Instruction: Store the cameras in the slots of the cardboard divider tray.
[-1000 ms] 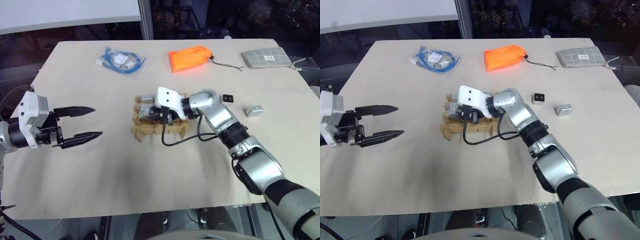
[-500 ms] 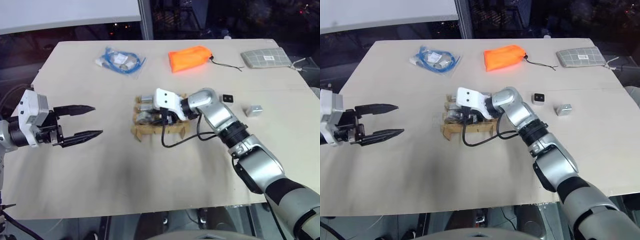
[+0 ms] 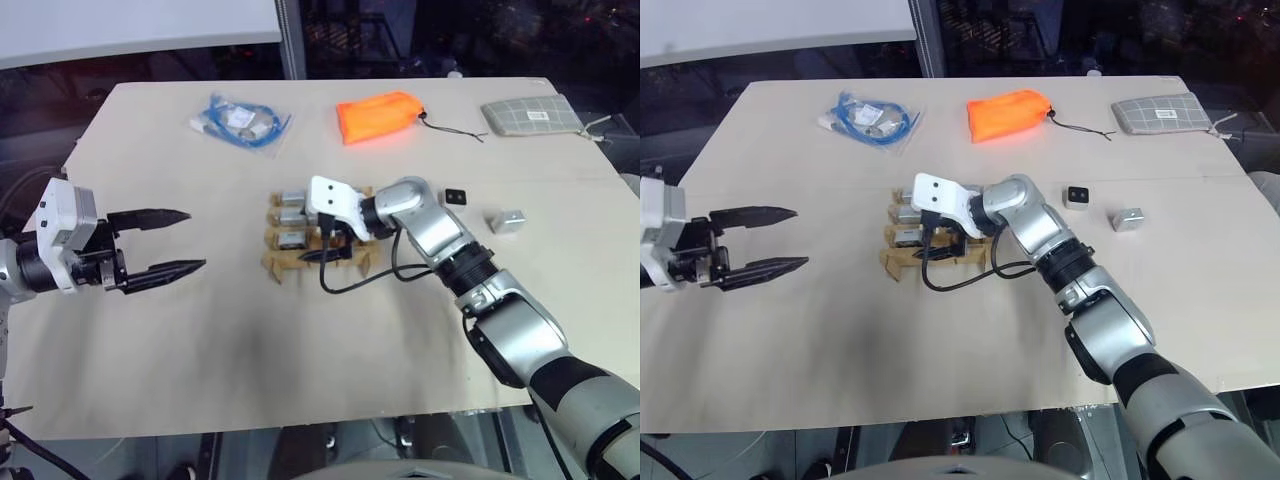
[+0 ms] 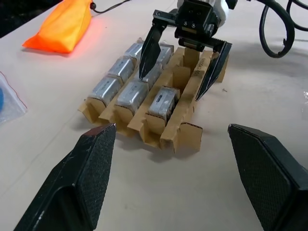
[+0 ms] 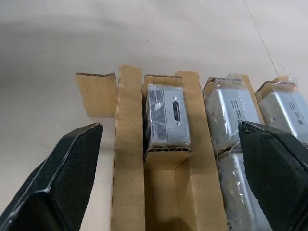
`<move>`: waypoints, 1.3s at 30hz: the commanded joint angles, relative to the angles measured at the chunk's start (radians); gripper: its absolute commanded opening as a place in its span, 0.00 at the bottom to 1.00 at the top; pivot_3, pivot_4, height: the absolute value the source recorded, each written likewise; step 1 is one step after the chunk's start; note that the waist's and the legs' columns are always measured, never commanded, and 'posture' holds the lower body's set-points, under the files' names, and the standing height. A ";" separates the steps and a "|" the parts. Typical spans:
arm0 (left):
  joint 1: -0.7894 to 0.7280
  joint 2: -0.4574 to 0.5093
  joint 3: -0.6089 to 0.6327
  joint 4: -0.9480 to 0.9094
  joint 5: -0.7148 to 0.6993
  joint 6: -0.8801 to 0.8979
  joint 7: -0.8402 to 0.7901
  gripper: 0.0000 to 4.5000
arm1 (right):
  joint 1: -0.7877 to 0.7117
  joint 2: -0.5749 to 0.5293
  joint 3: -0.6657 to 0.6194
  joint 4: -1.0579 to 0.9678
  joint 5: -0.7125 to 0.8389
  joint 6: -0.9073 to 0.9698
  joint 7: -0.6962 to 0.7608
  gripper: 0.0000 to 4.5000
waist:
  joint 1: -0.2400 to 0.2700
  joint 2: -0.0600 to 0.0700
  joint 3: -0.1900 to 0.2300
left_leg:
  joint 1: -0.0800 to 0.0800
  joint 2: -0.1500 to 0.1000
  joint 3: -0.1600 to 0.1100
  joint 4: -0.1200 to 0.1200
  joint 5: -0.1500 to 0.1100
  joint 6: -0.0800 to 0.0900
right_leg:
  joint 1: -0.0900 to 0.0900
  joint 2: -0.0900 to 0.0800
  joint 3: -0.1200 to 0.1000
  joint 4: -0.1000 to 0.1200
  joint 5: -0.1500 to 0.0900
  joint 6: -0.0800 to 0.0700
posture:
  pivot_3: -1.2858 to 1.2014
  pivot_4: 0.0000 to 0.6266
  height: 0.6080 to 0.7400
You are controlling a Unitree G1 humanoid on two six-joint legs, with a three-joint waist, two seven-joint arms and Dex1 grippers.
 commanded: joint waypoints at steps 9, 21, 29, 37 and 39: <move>-0.069 -0.015 -0.031 -0.038 -0.051 0.024 -0.008 0.86 | 0.140 -0.288 -0.205 -0.427 0.200 0.228 0.087 1.00 | 0.006 -0.001 0.000 | 0.000 0.000 -0.001 0.000 0.000 0.000 | 0.000 -0.001 -0.001 -0.001 0.000 0.000 | 0.52 0.24 1.00; -0.301 -0.160 -0.269 -0.104 -0.094 0.055 -0.008 0.86 | 0.383 -0.708 -0.427 -0.460 0.215 0.291 0.010 1.00 | 0.021 -0.002 0.001 | 0.000 -0.002 0.002 0.000 0.000 0.001 | 0.001 0.000 0.000 -0.002 0.000 0.000 | 0.52 0.24 1.00; -0.424 -0.261 -0.376 -0.109 -0.088 0.069 -0.001 0.86 | 0.427 -0.864 -0.400 -0.207 0.120 0.011 0.048 1.00 | 0.028 -0.003 0.001 | 0.000 -0.002 0.005 0.000 0.000 0.001 | 0.001 0.002 0.002 -0.003 0.000 0.001 | 0.52 0.24 1.00; -0.448 -0.256 -0.380 -0.094 -0.084 0.071 -0.012 0.86 | 0.235 -0.863 -0.266 0.163 -0.004 -0.302 0.176 1.00 | 0.015 -0.002 0.001 | 0.002 -0.001 0.004 0.001 0.000 0.001 | 0.001 0.003 0.005 -0.003 0.000 0.001 | 0.52 0.24 1.00; -0.441 -0.250 -0.373 -0.107 -0.088 0.078 -0.007 0.86 | 0.177 -0.855 -0.226 0.254 -0.052 -0.389 0.187 1.00 | 0.012 -0.002 0.002 | 0.001 -0.001 0.003 0.001 0.000 0.001 | 0.001 0.003 0.005 -0.003 0.000 0.001 | 0.52 0.24 1.00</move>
